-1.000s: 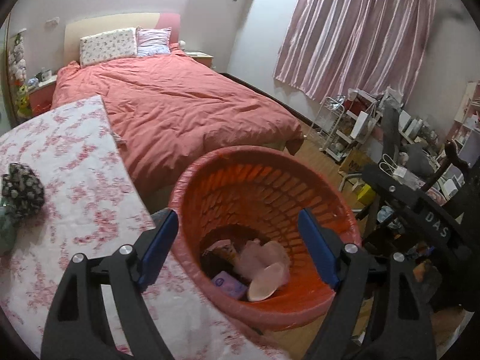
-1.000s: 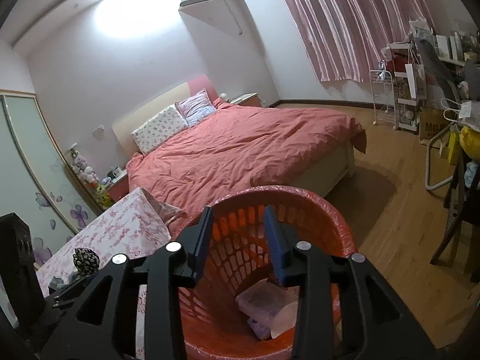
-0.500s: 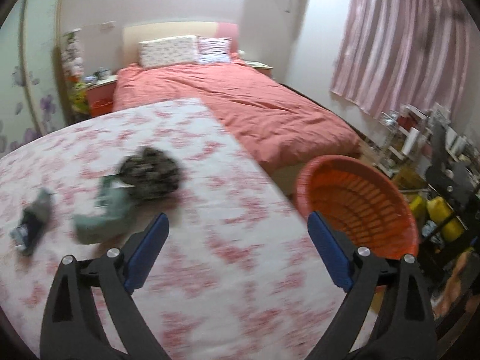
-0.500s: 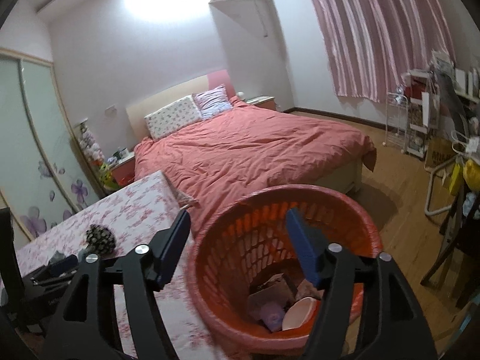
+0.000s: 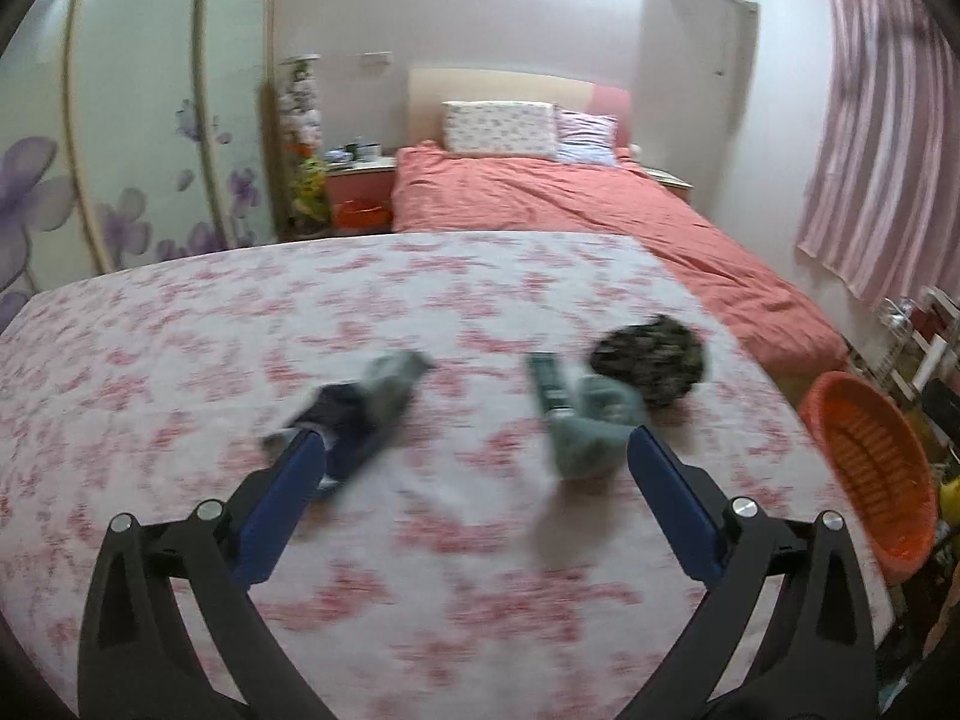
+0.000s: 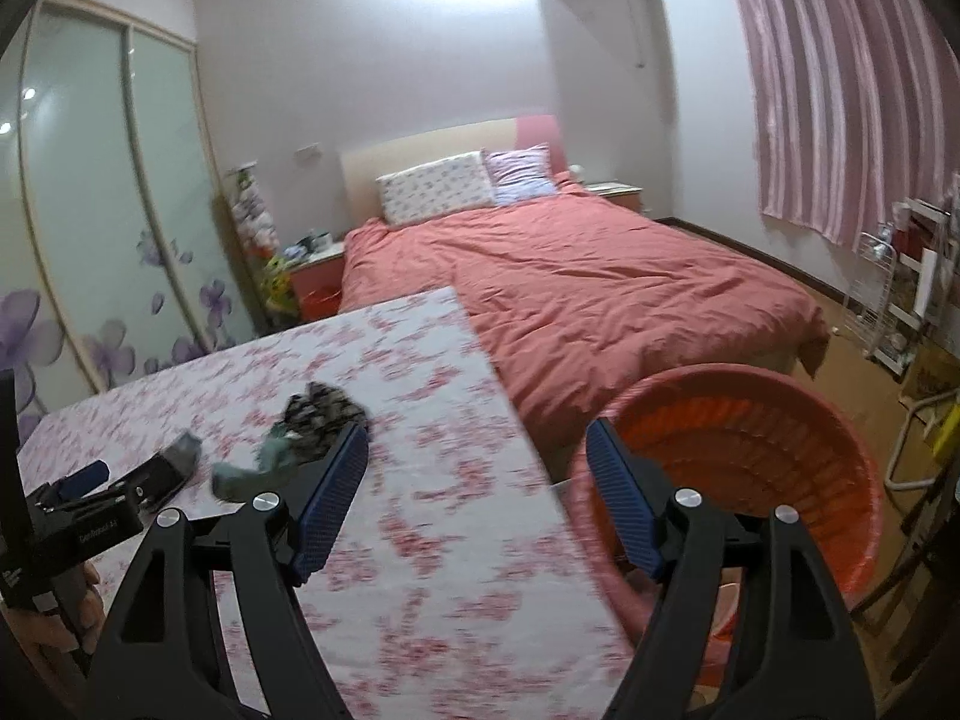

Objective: Collect trash
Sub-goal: 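Move both open tools back over the bed, then grasp the grey sock with the right tool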

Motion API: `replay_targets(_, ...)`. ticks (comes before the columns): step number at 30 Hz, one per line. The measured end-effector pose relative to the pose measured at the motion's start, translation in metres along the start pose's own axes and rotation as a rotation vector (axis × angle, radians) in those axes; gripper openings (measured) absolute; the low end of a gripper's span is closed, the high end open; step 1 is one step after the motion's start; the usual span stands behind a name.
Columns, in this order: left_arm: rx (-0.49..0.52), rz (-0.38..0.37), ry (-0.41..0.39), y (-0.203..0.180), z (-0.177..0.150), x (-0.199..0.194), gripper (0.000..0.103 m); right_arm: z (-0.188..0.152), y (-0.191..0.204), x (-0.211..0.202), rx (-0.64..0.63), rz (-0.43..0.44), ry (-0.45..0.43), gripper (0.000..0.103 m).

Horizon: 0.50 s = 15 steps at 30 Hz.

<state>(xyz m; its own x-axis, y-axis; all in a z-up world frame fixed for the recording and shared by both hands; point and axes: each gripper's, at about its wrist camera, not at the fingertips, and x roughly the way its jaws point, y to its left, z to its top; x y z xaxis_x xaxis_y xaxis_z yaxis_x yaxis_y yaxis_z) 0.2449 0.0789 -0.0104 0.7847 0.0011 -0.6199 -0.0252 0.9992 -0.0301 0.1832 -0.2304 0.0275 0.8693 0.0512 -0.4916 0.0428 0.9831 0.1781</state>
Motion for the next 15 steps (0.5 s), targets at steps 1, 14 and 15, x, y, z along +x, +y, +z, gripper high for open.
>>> replay_targets(1, -0.001, 0.012, -0.003, 0.004, -0.001, -0.001, 0.099, 0.000, 0.004, 0.001, -0.004, 0.006, 0.005, 0.074)
replay_targets(14, -0.046, 0.054, -0.002, 0.069, -0.011, -0.006, 0.098, -0.011, 0.086, 0.048, -0.016, 0.134, 0.138, 0.072)
replay_targets(15, -0.055, 0.057, -0.001, 0.074, -0.010, -0.005, 0.098, -0.012, 0.092, 0.053, -0.016, 0.143, 0.153, 0.072)
